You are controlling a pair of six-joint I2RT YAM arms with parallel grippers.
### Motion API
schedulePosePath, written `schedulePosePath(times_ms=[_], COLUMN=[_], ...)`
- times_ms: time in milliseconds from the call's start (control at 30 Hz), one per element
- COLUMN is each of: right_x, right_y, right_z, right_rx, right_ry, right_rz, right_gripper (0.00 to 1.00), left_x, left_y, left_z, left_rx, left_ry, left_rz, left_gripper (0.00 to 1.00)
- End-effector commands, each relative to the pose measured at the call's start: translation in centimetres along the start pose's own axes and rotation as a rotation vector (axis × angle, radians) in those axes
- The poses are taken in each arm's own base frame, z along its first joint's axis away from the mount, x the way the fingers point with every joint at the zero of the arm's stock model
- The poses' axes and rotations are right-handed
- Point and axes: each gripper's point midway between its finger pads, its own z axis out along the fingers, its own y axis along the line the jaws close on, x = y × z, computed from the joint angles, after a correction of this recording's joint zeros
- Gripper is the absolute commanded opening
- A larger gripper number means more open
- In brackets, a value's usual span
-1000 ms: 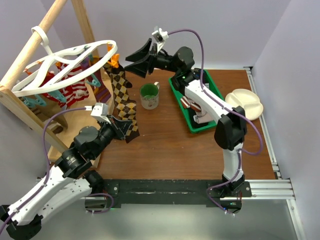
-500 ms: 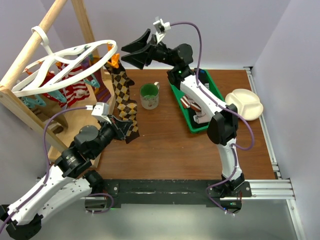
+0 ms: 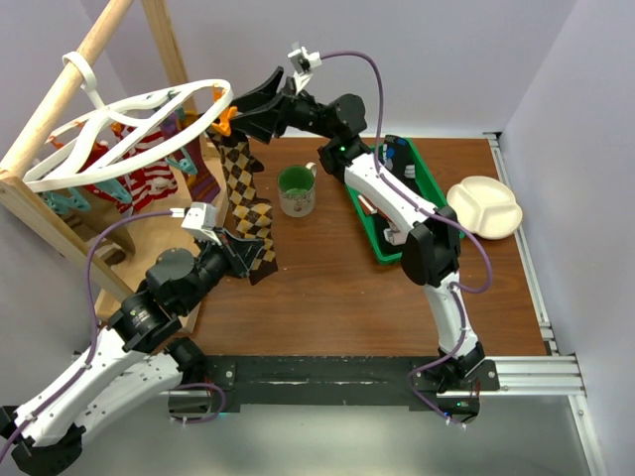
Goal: Remove the socks clipped to the hanger
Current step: Remove the sock from the hanger.
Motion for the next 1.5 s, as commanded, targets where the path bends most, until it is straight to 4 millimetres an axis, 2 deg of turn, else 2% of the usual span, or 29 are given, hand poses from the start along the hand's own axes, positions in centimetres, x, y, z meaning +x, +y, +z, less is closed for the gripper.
schedulePosePath(times_ms=[0,400,767,1100,1233,1433,1467], right_x=[-2.9,-3.1,-2.4,-3.4,-3.7,-3.7,-3.8], right_y=[1.5,1.8,2.5,3.4,3.6,3.9,3.8], right_z=[0.9,1.9,2.9,3.1,3.2,3.4,3.4], right_rx=[-0.029,-0.037,-0.052,-0.065,-0.065,-0.065,-0.059], right_ry=[-0.065,-0.097,-0.098,-0.132,-0.136,-0.139,-0.140], right_rz=[-0.034,-0.026,-0.007,-0.005,-0.007,-0.004,-0.003], right_gripper=[0.66,0.68,0.68,0.65,0.57,0.32,0.22], left_x=[-2.5,-2.4,-2.3,-1.8,-1.6,-1.4,-1.5], left_y=[-1.5,-1.8,-2.0,-1.7,-1.5,-1.4,-1.4], left_z=[-0.6,-0.3,-0.3,-0.2,-0.2,-0.3,-0.4], left_rx=[0.049,0.064,0.072,0.067,0.064,0.062,0.062], left_ry=[-0.054,-0.049,-0.048,-0.040,-0.040,-0.034,-0.038], left_rz=[-0.003,0.005,0.009,0.008,0.005,0.006,0.005], left_gripper=[0.00,0.00,0.00,0.00,0.00,0.00,0.00])
